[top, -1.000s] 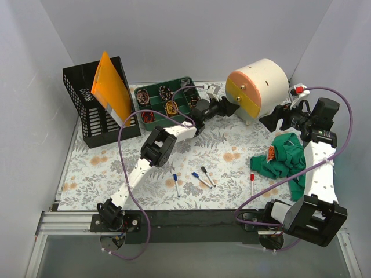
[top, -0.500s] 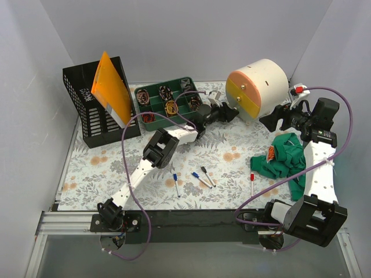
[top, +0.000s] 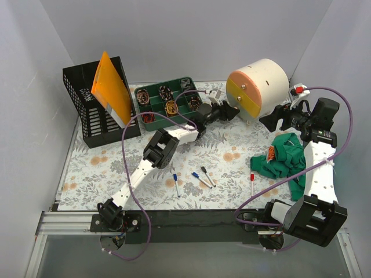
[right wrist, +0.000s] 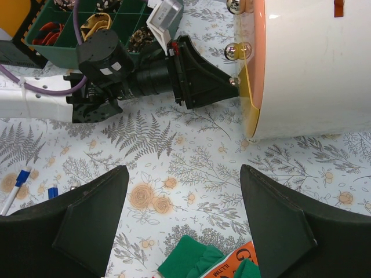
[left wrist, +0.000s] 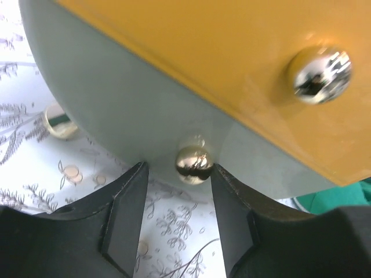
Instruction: Organize the desk
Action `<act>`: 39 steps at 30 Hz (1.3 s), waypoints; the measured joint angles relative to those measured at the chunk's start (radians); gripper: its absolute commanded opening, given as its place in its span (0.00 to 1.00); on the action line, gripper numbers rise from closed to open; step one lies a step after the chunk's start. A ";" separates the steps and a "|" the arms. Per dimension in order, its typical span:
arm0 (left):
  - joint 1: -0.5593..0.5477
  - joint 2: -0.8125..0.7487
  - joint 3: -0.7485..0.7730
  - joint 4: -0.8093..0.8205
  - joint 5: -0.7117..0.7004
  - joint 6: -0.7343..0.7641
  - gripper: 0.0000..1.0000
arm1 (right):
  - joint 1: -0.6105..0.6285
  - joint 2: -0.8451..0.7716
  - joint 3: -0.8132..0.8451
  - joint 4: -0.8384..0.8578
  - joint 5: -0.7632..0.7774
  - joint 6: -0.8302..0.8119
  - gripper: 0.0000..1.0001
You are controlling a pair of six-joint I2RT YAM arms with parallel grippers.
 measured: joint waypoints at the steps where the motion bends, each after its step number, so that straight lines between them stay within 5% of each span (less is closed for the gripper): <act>1: 0.000 0.000 0.007 0.000 -0.005 -0.003 0.46 | 0.000 0.000 0.000 0.000 0.000 0.000 0.86; 14: 0.000 0.000 0.028 0.007 -0.029 -0.021 0.40 | 0.000 0.000 0.000 0.000 0.000 0.000 0.86; 21: -0.001 0.000 0.030 0.012 -0.026 -0.027 0.08 | 0.000 0.000 0.000 0.000 0.000 0.000 0.86; 28: -0.001 -0.002 0.016 0.029 -0.007 -0.027 0.02 | 0.000 0.000 0.000 0.000 0.000 0.000 0.86; 39: 0.006 -0.272 -0.480 0.197 0.043 0.032 0.02 | 0.000 0.000 0.000 0.002 0.000 -0.001 0.86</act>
